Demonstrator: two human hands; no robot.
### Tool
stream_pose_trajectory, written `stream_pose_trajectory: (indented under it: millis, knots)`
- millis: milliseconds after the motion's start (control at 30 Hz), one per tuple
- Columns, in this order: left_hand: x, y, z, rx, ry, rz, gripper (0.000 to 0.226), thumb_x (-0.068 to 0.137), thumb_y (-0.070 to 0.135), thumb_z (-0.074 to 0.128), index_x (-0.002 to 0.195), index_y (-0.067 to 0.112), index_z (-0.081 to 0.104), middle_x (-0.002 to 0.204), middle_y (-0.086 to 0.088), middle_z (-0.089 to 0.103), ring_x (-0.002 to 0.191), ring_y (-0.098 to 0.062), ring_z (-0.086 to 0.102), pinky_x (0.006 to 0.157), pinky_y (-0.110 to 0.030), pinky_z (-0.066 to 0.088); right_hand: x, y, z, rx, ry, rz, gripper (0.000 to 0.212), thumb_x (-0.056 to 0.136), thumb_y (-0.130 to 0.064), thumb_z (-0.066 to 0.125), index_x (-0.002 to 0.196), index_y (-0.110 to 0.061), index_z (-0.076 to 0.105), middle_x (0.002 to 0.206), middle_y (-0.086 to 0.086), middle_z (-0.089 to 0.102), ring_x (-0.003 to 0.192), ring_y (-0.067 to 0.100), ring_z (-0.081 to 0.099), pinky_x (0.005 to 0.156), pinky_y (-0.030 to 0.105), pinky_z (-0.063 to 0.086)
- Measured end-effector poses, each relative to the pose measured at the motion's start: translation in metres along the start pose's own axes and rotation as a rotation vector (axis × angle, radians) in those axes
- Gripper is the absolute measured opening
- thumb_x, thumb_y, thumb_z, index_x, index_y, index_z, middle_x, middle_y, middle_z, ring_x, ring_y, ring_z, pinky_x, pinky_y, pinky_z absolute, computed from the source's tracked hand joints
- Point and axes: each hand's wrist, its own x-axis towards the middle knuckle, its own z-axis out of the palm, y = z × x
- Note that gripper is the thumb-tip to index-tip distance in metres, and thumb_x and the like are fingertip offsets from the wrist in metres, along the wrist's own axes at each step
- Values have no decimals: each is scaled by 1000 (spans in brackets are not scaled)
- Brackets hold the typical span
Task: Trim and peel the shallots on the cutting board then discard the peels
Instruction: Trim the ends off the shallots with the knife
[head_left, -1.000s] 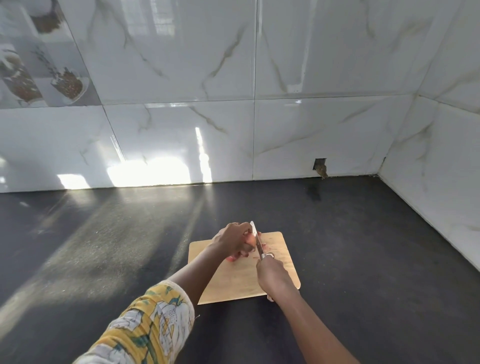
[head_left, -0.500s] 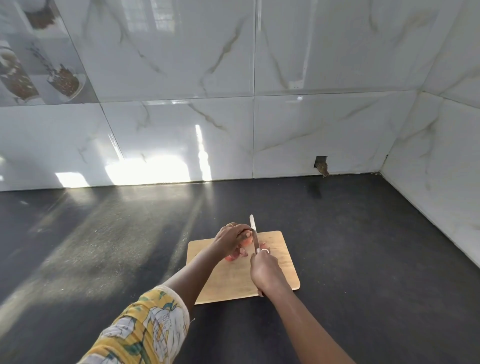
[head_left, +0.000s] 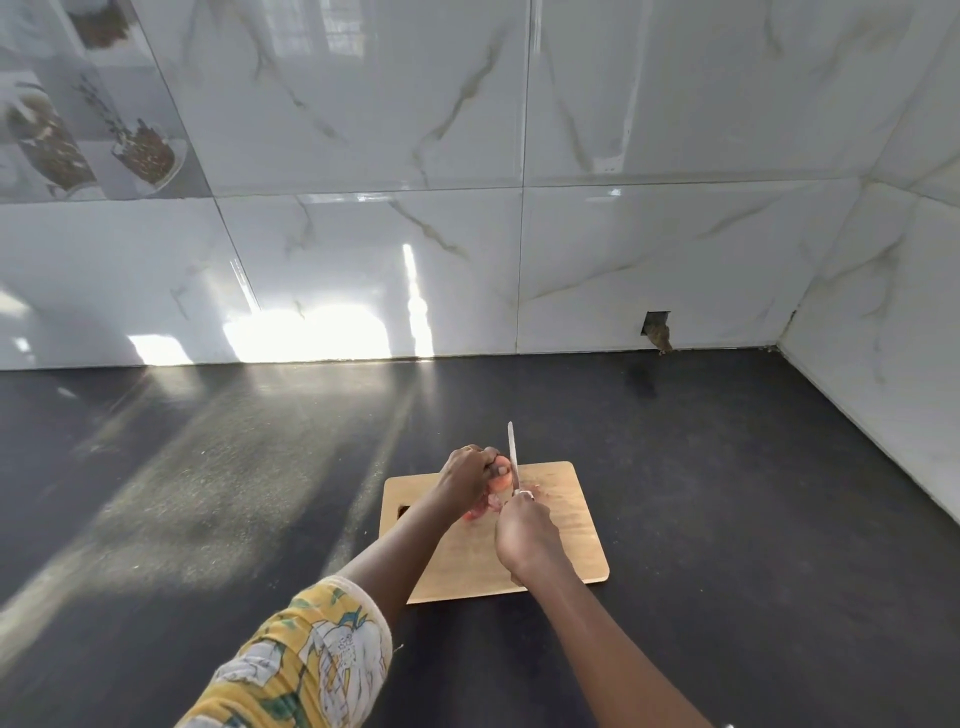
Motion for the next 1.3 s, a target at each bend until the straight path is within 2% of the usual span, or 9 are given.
stream_pose_trajectory:
  millis: [167,367,500,633,767,833,900,1100,1300]
  knots:
    - [-1,3,-3,23,35,-49,30,99,19,38,110,2,60,107,-19,60,102,-30,56,80,-29,39,7,-1,4,132,1,5,39,97,-5,20,128,-3,45,121,17,56,89,27,55,75,34,47]
    - [-1,9,-6,4,6,-57,23,95,9,40,98,1,62,86,-8,51,86,-27,57,67,-26,38,3,2,6,-54,36,-2,39,98,-5,21,130,-3,44,129,14,53,114,31,56,87,34,44]
    - [-1,12,-9,3,-41,-35,18,91,5,41,87,1,59,83,-12,57,78,-27,56,69,-30,43,3,-1,6,-7,28,4,39,98,-6,21,129,-4,45,130,13,53,115,31,55,90,35,43]
    - [-3,11,-13,-12,-38,-23,22,89,1,38,76,6,55,78,-8,59,72,-19,51,61,-21,32,14,-6,0,222,-4,41,40,95,-10,21,127,-10,45,116,10,56,101,30,54,87,37,47]
    - [-2,12,-10,-59,-38,-74,31,79,-8,37,58,13,42,69,-3,60,57,-11,58,51,-15,44,18,-14,-4,122,13,-29,35,97,-12,28,127,-6,45,125,12,53,111,31,54,90,40,48]
    - [-2,13,-9,-68,-11,-65,22,82,-4,40,65,8,48,83,-15,66,78,-28,62,67,-28,45,12,-7,0,65,-27,-32,39,98,-10,26,132,-5,44,134,13,49,117,32,51,94,40,45]
    - [-3,14,-10,-92,19,-56,23,89,4,39,78,0,58,92,-20,66,88,-33,59,67,-28,37,4,5,12,93,-60,21,43,99,-9,20,137,-9,40,136,12,48,120,33,49,96,39,42]
    - [-4,11,-10,-91,23,-59,26,93,7,36,95,-3,61,100,-20,64,95,-33,56,62,-23,28,4,14,31,-56,26,1,42,98,-3,23,137,-10,33,135,5,48,116,27,55,90,32,41]
    - [-3,13,-14,-105,-3,-75,33,92,7,35,109,8,62,111,-12,65,104,-27,56,80,-28,41,6,18,22,-88,49,11,36,100,-8,24,132,-7,40,132,10,52,117,30,54,92,35,42]
